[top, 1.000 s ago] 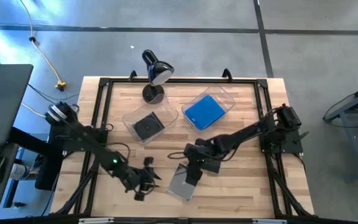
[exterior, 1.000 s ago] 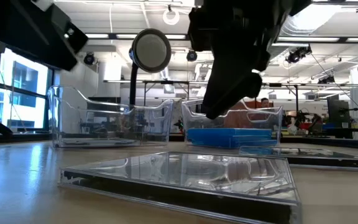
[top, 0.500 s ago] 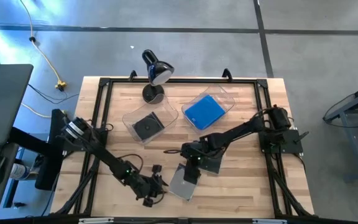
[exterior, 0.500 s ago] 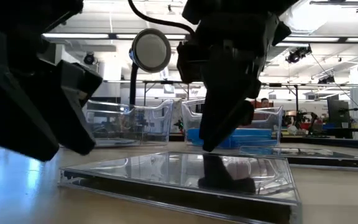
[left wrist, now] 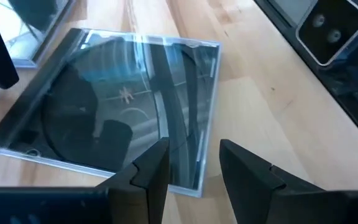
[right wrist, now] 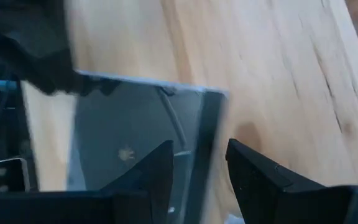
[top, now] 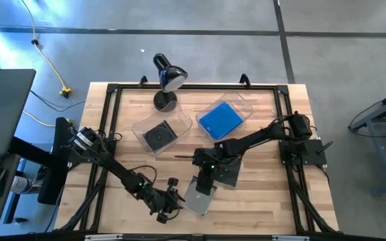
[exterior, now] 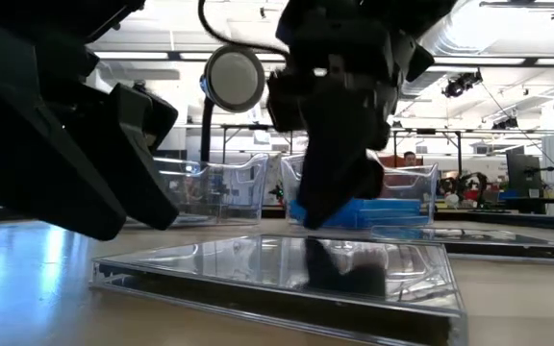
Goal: Pick & place jewel cases by type
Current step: Put the left black CD case into the left transparent bin
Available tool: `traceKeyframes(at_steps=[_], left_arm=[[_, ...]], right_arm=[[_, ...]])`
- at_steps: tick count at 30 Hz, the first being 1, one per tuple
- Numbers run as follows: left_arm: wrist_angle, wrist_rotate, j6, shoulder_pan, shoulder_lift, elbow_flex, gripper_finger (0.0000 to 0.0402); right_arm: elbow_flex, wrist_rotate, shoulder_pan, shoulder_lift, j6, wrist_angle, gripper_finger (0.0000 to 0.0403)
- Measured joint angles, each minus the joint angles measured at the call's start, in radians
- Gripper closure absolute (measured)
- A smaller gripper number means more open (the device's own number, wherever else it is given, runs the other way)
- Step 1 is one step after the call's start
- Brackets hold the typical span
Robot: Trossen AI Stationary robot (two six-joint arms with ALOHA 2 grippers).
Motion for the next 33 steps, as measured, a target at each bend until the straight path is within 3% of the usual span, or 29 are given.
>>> traceKeyframes(at_steps=[11,16,23,29,33], left_arm=[[-0.054,-0.017,-0.004,0.010,0.000,0.000,0.0264],[-0.083,-0.016,-0.007,0.020,-0.002,0.001,0.0264],[-0.092,-0.020,-0.009,0.026,-0.003,0.001,0.0264],[-0.116,-0.011,-0.013,0.027,-0.005,0.003,0.0264],[-0.117,-0.018,-0.013,0.029,-0.005,0.002,0.0264]], right_arm=[[0.003,0.017,0.020,0.077,0.021,0.026,0.0263],[0.000,-0.076,0.016,0.081,-0.019,0.074,0.0263],[-0.002,-0.100,0.016,0.084,-0.019,0.117,0.0263],[-0.004,-0.103,0.007,0.070,-0.027,0.137,0.0263],[-0.004,-0.047,-0.001,0.059,-0.064,0.169,0.0263]])
